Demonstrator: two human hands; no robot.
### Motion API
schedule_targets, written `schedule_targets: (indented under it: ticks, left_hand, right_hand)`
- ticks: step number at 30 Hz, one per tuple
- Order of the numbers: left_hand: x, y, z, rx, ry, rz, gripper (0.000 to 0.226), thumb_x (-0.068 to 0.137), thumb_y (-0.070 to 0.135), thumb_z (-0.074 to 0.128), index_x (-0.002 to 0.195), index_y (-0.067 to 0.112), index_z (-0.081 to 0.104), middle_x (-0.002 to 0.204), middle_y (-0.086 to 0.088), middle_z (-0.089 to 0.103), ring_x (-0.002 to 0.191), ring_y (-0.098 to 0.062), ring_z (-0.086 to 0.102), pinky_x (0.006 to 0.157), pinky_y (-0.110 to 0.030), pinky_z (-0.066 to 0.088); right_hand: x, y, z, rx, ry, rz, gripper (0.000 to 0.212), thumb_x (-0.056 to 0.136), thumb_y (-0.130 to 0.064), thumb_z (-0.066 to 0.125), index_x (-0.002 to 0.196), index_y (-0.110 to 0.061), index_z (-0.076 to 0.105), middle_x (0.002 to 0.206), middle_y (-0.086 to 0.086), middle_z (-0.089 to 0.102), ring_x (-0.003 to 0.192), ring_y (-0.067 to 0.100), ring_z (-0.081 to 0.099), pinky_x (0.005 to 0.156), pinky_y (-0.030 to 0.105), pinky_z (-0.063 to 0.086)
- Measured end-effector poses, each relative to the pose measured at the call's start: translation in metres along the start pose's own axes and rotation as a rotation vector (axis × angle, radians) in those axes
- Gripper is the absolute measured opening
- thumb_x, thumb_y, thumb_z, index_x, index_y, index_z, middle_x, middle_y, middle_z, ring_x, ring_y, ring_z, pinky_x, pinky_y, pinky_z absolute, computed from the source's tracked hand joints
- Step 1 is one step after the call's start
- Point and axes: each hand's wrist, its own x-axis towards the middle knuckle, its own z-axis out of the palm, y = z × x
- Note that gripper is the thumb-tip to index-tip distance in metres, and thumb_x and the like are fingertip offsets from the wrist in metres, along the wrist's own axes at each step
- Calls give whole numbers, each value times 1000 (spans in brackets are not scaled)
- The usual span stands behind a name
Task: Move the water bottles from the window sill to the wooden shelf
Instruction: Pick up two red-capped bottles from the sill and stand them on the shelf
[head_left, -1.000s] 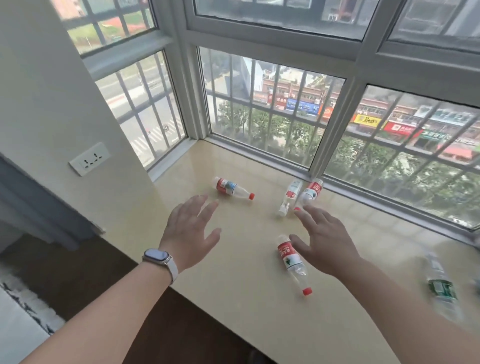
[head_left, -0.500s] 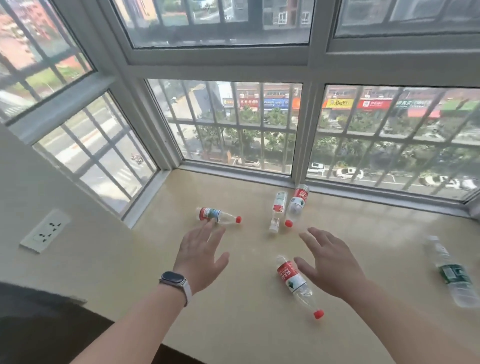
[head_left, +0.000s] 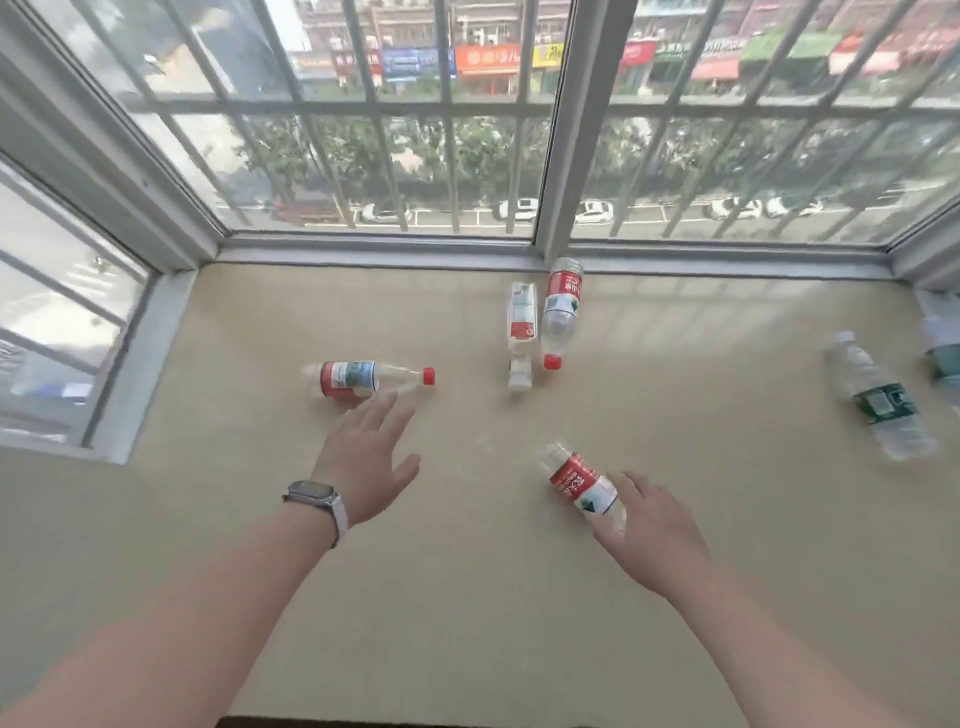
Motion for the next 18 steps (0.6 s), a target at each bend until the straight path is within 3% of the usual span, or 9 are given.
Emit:
schedule_targets:
  ticks: [5,9,14,18]
  left_hand:
    - [40,-35,40,23,-75,-56,74,78,56,35,140,17,48,148,-11,44,136,-32,38,112,-46,30]
    - [78,-60,60,55,-106,-108,65,84,45,56,141,17,43,148,-13,40,134,-33,36,109,-46,32]
    - [130,-85,68,101,-93,-222,72,81,37,63,146,23,36,157,-10,27,140,-31,28,111,-45,25]
    - [151,-103,74,199,-141,-248,76,79,38,65,146,21,35,151,-11,38,137,-28,35,105,-44,34]
  right_hand:
    - [31,25,35,57,-5,126,69,87,-54,55,148,-28,33,153,-6,36,133,19,40,101,34,38]
    - [48,43,54,60,-60,214,84,84,-56,62,153,-28,21,150,-4,38,132,21,41,97,35,41]
    - [57,55,72,30,-173,241,79,79,-58,66,143,-28,31,133,-2,49,118,22,49,81,34,45]
    - [65,59,77,87,-186,261,75,80,-50,68,144,-29,34,131,-5,49,116,20,51,77,29,40]
